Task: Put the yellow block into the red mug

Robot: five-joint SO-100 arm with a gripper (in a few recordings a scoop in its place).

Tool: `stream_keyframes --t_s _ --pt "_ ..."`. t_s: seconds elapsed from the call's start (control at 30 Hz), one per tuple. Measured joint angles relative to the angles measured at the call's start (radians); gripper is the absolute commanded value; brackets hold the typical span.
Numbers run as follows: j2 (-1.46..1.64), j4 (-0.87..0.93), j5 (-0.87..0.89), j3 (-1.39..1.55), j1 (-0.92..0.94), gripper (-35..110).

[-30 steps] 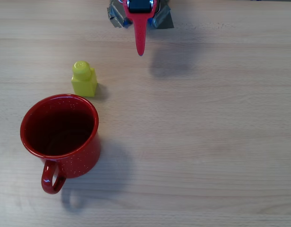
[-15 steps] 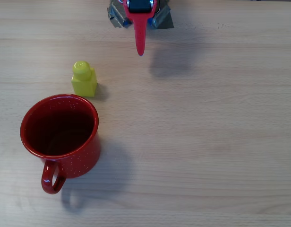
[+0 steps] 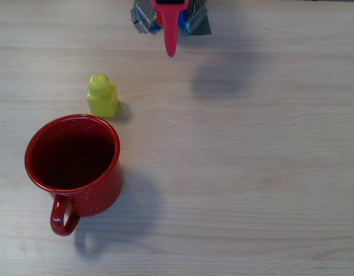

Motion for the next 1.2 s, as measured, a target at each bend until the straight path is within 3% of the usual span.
stream_keyframes --t_s 0.67,1.13,1.2 --pt "-0.581 0.089 -0.081 -0.591 0.153 0" --pt "-0.953 0.365 -0.133 -1.043 0.377 0" --pt "-0.988 0.382 -0.146 -1.058 0.410 10"
